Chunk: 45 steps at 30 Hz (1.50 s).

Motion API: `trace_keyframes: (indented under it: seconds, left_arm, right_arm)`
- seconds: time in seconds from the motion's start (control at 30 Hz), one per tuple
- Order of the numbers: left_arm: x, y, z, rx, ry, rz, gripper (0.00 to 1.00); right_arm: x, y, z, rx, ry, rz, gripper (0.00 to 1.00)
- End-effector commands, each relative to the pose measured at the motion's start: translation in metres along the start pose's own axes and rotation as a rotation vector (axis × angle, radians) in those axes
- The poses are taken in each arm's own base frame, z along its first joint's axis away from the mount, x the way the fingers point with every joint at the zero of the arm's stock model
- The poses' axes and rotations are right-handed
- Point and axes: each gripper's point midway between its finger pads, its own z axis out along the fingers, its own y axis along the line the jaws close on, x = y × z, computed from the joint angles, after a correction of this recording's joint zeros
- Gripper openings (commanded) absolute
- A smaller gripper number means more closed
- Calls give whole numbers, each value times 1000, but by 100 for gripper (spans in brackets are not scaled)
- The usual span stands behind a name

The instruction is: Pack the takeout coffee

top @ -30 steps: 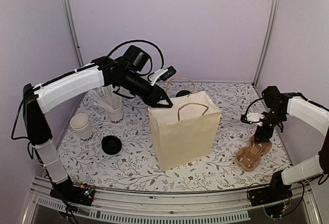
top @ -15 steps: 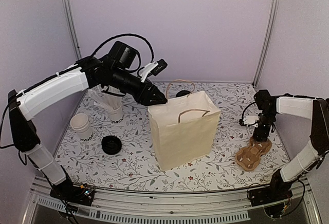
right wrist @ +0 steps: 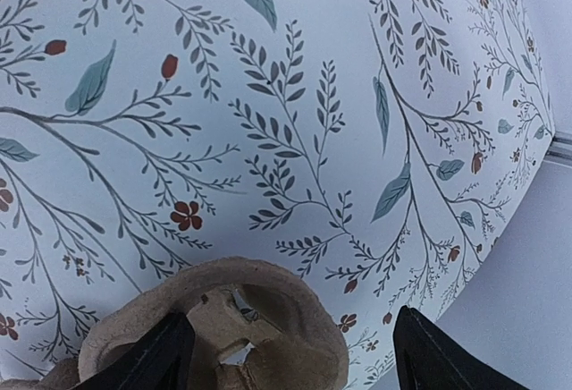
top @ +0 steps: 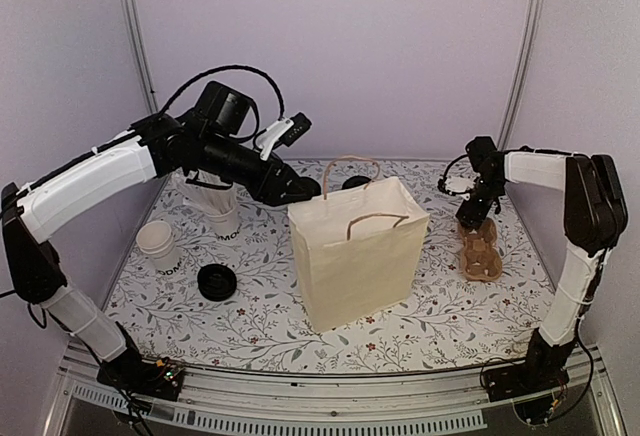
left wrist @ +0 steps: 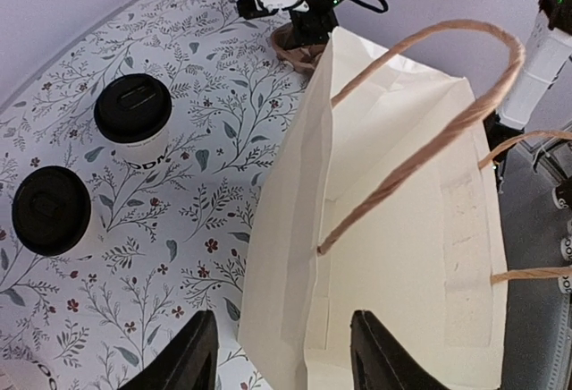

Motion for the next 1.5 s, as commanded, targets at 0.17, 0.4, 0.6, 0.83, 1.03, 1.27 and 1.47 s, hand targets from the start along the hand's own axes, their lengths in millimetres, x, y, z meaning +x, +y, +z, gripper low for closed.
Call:
trace_keyframes:
  seconds: [0.17,0.4,0.6,0.83,1.03,1.27,1.47]
  left_arm:
    - [-13,7,-22,-66,-71,-16,53]
    - [-17,12,-28,-101,-89,-32,53]
    - [-12,19,-34,-139,-94,-72,55]
    - [-2,25,-40,-162,-121,-108,56]
    - [2,29,-39,-171,-114,-120,56]
    - [6,32,-37,-174,-110,-132,57]
    - [6,64,-52,-342,-127,-203,57]
  right_arm:
    - [-11,-2,-70,-28,-134,204,81]
    - [28,-3,-74,-26,-104,418,66]
    - [55,15,-35,-233,-25,598,63]
    - [55,34,-13,-354,15,646,68]
    - [18,34,-13,-503,-82,639,65]
    - [7,17,-10,-445,-89,598,65]
    - [4,16,-60,-323,-145,554,64]
